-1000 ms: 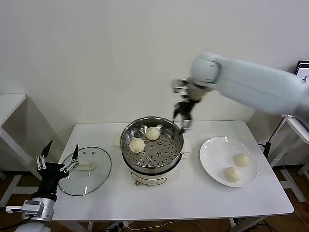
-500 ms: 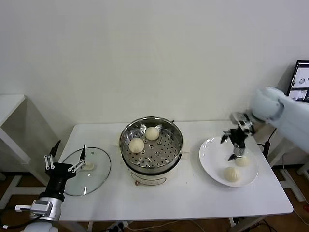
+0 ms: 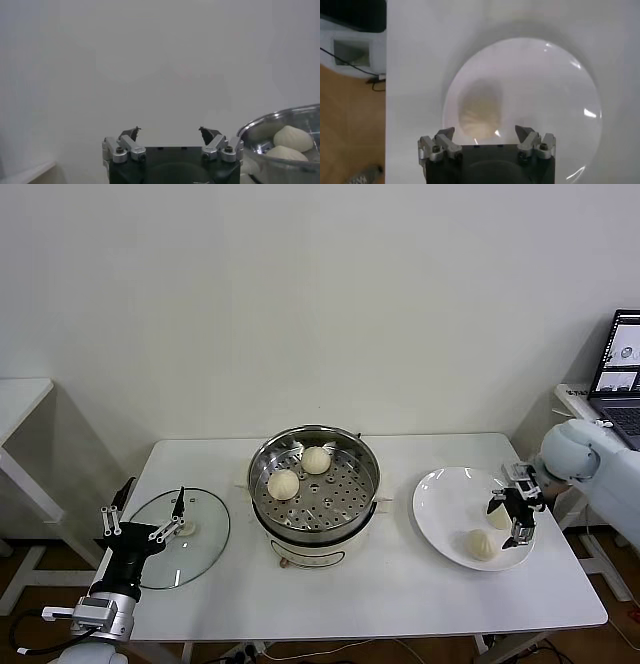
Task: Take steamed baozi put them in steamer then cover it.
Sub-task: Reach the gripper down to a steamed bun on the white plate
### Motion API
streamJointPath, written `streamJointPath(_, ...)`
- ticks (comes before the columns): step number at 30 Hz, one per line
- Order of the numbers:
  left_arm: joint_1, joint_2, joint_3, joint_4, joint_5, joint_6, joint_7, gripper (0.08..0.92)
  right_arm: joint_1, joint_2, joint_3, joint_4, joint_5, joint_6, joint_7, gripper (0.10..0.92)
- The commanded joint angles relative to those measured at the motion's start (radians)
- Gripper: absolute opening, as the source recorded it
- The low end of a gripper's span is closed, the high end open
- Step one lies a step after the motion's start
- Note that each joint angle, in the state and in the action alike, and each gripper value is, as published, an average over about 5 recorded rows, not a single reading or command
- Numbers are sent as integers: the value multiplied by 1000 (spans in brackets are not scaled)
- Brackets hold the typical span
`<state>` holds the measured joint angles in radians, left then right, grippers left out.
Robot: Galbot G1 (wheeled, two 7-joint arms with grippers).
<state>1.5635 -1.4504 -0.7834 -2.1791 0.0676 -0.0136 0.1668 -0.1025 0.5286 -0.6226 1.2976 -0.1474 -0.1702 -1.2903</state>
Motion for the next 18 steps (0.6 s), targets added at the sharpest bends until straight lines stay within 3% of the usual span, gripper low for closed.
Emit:
streamJointPath(1, -2, 0, 6, 3, 2, 0, -1, 823, -97, 31, 78, -45, -62, 18, 23, 823)
streamJointPath(18, -3, -2, -1, 15, 5, -3, -1, 823, -113, 109, 86, -99, -77, 18, 52, 823)
